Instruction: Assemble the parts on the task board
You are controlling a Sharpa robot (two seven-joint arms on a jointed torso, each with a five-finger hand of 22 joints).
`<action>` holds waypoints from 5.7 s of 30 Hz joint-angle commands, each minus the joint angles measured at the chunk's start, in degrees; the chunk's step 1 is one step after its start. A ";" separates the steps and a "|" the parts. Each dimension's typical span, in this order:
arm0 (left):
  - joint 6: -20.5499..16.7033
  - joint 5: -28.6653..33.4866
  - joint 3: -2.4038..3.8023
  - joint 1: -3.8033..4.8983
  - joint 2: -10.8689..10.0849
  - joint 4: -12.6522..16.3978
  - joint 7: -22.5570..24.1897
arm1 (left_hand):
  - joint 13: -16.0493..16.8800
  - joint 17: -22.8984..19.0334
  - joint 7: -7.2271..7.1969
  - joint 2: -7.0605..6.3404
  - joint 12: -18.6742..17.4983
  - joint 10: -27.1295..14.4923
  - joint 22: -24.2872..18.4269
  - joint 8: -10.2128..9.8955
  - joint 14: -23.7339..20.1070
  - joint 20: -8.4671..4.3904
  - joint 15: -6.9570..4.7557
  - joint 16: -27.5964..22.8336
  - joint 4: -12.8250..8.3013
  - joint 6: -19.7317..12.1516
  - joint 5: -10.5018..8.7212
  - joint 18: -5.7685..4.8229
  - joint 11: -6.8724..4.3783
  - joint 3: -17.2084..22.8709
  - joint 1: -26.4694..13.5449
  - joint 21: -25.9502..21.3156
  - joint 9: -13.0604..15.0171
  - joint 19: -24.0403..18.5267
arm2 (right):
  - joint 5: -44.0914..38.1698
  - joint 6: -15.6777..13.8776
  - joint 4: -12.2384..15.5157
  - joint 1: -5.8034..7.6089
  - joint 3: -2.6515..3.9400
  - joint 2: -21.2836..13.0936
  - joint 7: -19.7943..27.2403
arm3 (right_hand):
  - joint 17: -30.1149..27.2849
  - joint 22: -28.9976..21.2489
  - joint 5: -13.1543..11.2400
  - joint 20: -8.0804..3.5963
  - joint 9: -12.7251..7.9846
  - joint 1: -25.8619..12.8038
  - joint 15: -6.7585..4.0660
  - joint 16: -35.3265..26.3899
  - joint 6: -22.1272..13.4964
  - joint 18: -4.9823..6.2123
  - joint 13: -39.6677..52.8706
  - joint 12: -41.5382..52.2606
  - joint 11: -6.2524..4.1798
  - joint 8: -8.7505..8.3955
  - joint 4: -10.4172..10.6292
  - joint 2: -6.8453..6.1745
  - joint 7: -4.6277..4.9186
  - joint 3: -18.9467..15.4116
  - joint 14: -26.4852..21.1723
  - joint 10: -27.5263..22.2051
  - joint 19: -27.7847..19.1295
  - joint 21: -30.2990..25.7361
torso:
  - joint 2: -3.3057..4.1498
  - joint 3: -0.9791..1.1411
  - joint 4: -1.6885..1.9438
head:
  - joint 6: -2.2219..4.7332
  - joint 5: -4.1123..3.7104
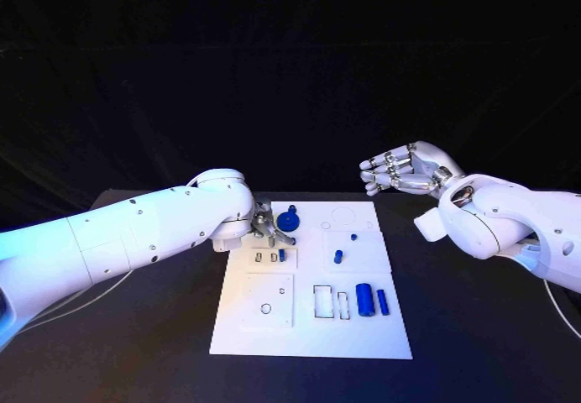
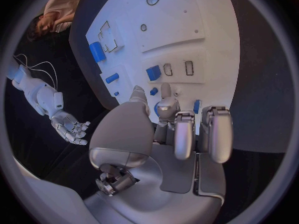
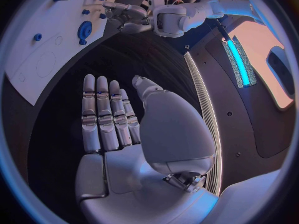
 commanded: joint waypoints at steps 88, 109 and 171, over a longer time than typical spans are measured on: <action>4.60 5.96 -0.76 -0.40 2.77 -3.36 1.81 | -1.83 13.06 -0.48 1.83 -3.00 -2.26 9.17 0.18 5.13 -0.69 -0.90 -0.63 -2.82 -3.76 0.46 -0.57 -0.70 18.16 17.88 0.77 4.46 3.15 | -0.08 -0.02 -0.82 -0.41 -0.11 0.99 0.00 | -0.98 -1.53 2.36 0.14 -0.12 -0.56 0.38 -0.27 -0.14 0.35 -0.78 -0.04 0.34 -0.14 -0.60 0.35 0.14 -0.20 -0.01 0.01 0.91 -1.04 | -0.10 0.07 0.04 | -1.36 0.02; -2.49 16.10 -0.54 -0.42 -0.47 -0.81 0.21 | -1.05 13.33 -0.08 -11.10 -2.38 0.36 9.46 4.11 5.24 -0.32 -0.62 -0.57 -9.01 -4.55 -0.09 -0.58 -0.50 52.02 9.45 0.79 11.49 3.18 | -0.21 -0.13 -1.36 -0.58 -0.14 0.98 0.12 | -1.11 -1.74 2.71 0.13 -0.14 -0.57 0.39 -0.26 -0.15 0.35 -0.89 -0.05 0.35 -0.16 -0.68 0.34 0.15 -0.17 -0.02 0.01 0.98 -1.13 | -0.10 0.16 0.21 | -1.29 0.33; -6.37 -1.20 -0.68 -4.36 -3.65 4.65 -3.60 | 3.64 13.45 -1.29 -13.56 3.01 3.68 9.85 8.24 5.29 -1.21 -1.57 -0.54 -13.86 -4.50 -0.14 -0.65 -1.58 59.28 2.08 0.88 15.98 3.41 | -0.02 0.34 -1.41 -1.04 -0.18 0.71 0.39 | -1.50 -2.39 3.52 0.18 -0.18 -1.29 0.44 -0.22 -0.17 0.34 -1.17 -0.01 0.41 -0.17 -0.49 0.42 0.21 -0.33 0.02 0.07 1.22 -1.42 | -0.06 -0.01 0.05 | -1.56 1.12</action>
